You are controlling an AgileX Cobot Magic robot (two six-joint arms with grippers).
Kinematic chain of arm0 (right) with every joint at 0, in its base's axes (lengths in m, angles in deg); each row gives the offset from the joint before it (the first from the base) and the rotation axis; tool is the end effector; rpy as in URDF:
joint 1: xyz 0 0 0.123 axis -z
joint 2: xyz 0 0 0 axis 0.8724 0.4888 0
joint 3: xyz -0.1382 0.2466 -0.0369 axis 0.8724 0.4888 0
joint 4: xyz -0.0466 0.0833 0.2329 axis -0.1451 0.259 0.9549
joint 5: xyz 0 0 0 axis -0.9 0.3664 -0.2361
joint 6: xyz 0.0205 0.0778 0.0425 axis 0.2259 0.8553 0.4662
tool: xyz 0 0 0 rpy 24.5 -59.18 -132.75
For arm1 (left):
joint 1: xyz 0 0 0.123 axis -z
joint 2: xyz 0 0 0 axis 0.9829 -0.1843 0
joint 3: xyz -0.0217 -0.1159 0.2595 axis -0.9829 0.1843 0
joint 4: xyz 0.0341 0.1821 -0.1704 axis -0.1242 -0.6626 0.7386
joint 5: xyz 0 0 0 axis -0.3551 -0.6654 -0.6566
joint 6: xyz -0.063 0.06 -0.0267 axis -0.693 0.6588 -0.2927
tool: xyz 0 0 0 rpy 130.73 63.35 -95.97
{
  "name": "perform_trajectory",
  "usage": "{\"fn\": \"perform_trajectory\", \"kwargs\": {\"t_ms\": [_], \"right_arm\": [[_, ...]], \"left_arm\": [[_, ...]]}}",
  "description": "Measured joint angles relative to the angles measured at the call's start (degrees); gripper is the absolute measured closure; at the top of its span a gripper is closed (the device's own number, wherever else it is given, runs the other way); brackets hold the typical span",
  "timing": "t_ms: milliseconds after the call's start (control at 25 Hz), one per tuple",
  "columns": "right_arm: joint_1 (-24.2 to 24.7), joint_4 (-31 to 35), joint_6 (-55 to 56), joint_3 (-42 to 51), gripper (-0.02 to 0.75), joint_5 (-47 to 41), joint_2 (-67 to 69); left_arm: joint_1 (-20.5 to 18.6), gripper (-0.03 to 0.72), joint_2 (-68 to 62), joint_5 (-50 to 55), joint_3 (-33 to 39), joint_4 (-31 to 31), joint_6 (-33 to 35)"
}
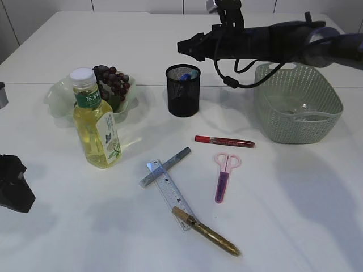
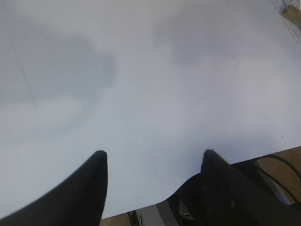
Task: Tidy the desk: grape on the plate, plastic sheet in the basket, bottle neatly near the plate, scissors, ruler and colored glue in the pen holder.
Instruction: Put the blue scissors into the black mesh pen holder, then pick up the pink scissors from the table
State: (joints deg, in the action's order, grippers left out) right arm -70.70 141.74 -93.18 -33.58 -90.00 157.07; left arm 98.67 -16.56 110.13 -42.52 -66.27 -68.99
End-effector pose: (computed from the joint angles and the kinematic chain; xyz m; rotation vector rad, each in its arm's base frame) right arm 0.5417 0.1538 0.1976 -0.6728 1.7335 0.7240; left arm 0.2069 -0.0870 0.2460 0.2388 2.9169 -0.3092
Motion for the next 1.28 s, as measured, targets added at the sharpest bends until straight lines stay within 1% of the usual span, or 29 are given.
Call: {"fn": "perform_trajectory", "kwargs": {"t_ms": [80, 120, 240, 320, 360, 440, 520, 600, 720, 880, 1000, 1280], "right_arm": [[0.00, -8.15, 8.73, 0.00, 0.412, 1.16, -1.88], [0.00, -12.77, 15.33, 0.00, 0.412, 1.16, -3.02], [-0.09, -33.77, 37.78, 0.00, 0.412, -1.46, -8.46], [-0.29, -46.40, 53.61, 0.00, 0.412, -6.27, -12.30], [-0.62, -52.43, 59.21, 0.00, 0.412, -9.63, -14.42], [-1.70, -62.08, 70.55, 0.00, 0.412, -16.34, -18.09], [-3.31, -70.11, 79.12, -0.14, 0.412, -22.66, -21.17], [-4.74, -74.29, 85.49, -0.26, 0.412, -27.05, -23.40], [-6.43, -76.66, 90.10, -0.34, 0.412, -30.90, -24.28], [-8.03, -78.54, 94.59, 1.98, 0.412, -31.51, -24.28], [-8.82, -79.29, 97.94, 5.43, 0.412, -31.62, -24.55], [-10.98, -80.91, 105.55, 16.57, 0.412, -31.70, -25.42]], "left_arm": [[0.00, 0.232, 0.00, 0.00, 0.00, 0.00, 0.00], [0.00, 0.233, 0.00, 0.00, 0.00, 0.00, 0.00], [0.00, 0.237, 0.00, 0.00, 0.00, 0.00, 0.00], [0.00, 0.239, 0.00, 0.00, 0.00, 0.00, 0.00], [0.00, 0.239, 0.00, 0.00, 0.00, -0.14, 0.00], [0.00, 0.240, 0.00, 0.00, 0.00, -0.60, 0.00], [0.00, 0.245, 0.00, -0.25, 0.00, -0.74, 0.00], [0.00, 0.249, 0.00, -0.46, 0.00, -0.83, 0.00], [0.00, 0.251, 0.00, -1.26, 0.00, -0.96, 0.00], [0.00, 0.253, 0.00, -1.97, 0.00, -0.96, 0.00], [0.00, 0.255, 0.00, -2.22, -0.02, -0.96, 0.00], [0.00, 0.257, 0.00, -2.87, -0.02, -0.96, 0.00]]}}
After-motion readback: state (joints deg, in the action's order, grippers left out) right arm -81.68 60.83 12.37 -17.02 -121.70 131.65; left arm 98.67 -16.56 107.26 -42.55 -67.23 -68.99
